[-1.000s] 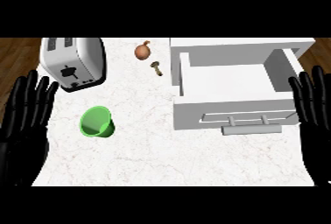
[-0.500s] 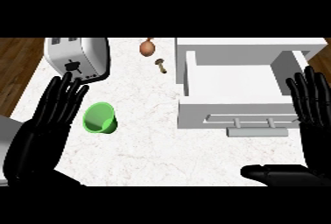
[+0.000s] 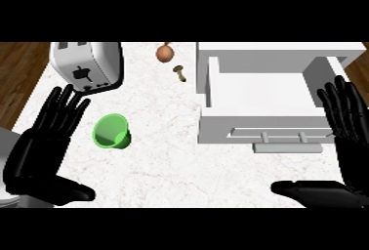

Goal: Pick up the cup, place it into the drawer and close the drawer

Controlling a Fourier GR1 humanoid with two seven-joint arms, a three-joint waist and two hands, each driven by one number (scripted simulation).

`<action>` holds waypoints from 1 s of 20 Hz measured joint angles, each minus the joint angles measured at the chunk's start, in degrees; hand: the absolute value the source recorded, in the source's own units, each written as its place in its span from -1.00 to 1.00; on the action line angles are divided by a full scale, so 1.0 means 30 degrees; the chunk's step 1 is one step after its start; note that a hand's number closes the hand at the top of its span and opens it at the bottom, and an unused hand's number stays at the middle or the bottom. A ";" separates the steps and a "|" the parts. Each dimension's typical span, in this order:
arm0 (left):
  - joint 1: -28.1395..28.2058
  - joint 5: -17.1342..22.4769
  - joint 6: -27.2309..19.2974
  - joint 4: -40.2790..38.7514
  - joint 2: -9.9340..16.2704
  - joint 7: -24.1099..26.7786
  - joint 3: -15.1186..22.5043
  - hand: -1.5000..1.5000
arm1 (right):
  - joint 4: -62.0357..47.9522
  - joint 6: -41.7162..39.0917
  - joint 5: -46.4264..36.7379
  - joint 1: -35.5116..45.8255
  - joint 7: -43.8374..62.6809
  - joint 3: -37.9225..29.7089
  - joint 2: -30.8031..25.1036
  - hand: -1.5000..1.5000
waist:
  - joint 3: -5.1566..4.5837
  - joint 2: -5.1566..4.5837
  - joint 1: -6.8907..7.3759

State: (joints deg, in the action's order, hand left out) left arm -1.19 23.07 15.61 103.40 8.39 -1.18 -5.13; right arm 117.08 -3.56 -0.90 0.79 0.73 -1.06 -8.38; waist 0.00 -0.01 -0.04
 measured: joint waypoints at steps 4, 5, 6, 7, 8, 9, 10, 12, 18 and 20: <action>0.0039 -0.0989 0.0296 -0.2037 0.0137 0.1364 -0.0577 -1.00 | -0.1029 -0.0178 -0.0126 0.0305 -0.0651 -0.0253 0.0037 -1.00 | -0.0003 -0.0010 0.0003; 0.0115 -0.1511 0.0118 -0.2512 0.0051 0.1844 -0.0637 -1.00 | -0.0861 -0.0288 -0.0007 0.0160 -0.0568 -0.0340 -0.0027 -1.00 | -0.0002 -0.0014 -0.0015; 0.0144 -0.1805 -0.0006 -0.2853 0.0045 0.2065 -0.0736 -1.00 | -0.0897 -0.0314 0.0036 0.0291 -0.0482 -0.0466 -0.0068 -1.00 | -0.0002 -0.0010 -0.0012; 0.0108 -0.2130 0.0041 -0.3484 0.0048 0.2564 -0.0822 -1.00 | -0.0876 -0.0280 0.0034 0.0445 -0.0319 -0.0467 -0.0018 -1.00 | 0.0000 -0.0009 -0.0014; -0.0143 -0.2303 0.0092 -0.4271 0.0206 0.2929 -0.1087 -1.00 | -0.0915 -0.0365 0.0167 0.0563 -0.0274 -0.0673 -0.0119 -1.00 | -0.0004 -0.0012 -0.0024; -0.0384 -0.2414 0.0215 -0.5116 0.0365 0.3321 -0.1346 -1.00 | -0.1040 -0.0352 0.0102 0.0668 -0.0300 -0.0731 -0.0121 -1.00 | -0.0005 -0.0013 -0.0031; -0.0571 -0.2710 0.0135 -0.5739 0.0393 0.3588 -0.1408 -1.00 | -0.0966 -0.0479 0.0208 0.0524 -0.0252 -0.0852 -0.0186 -1.00 | -0.0006 -0.0014 -0.0041; -0.0804 -0.3152 0.0244 -0.7162 0.0621 0.4467 -0.1731 -1.00 | -0.0914 -0.0476 0.0030 0.0595 -0.0136 -0.0676 -0.0086 -1.00 | -0.0006 -0.0014 -0.0045; -0.1703 -0.4884 -0.0019 -1.1628 0.0812 0.7168 -0.2021 -1.00 | -0.0489 -0.0788 0.0083 0.0049 -0.0362 -0.0745 0.0051 -1.00 | -0.0008 -0.0015 -0.0090; -0.2057 -0.5327 -0.0015 -1.3418 0.0973 0.8300 -0.2212 -1.00 | -0.0569 -0.0907 0.0164 0.0070 -0.0423 -0.0855 0.0050 -1.00 | -0.0009 -0.0018 -0.0095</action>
State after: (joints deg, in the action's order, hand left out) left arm -7.37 7.09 15.57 63.15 11.31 23.72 -11.77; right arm 115.37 -6.28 -0.41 1.00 -0.54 -3.63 -8.23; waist -0.03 -0.06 -0.33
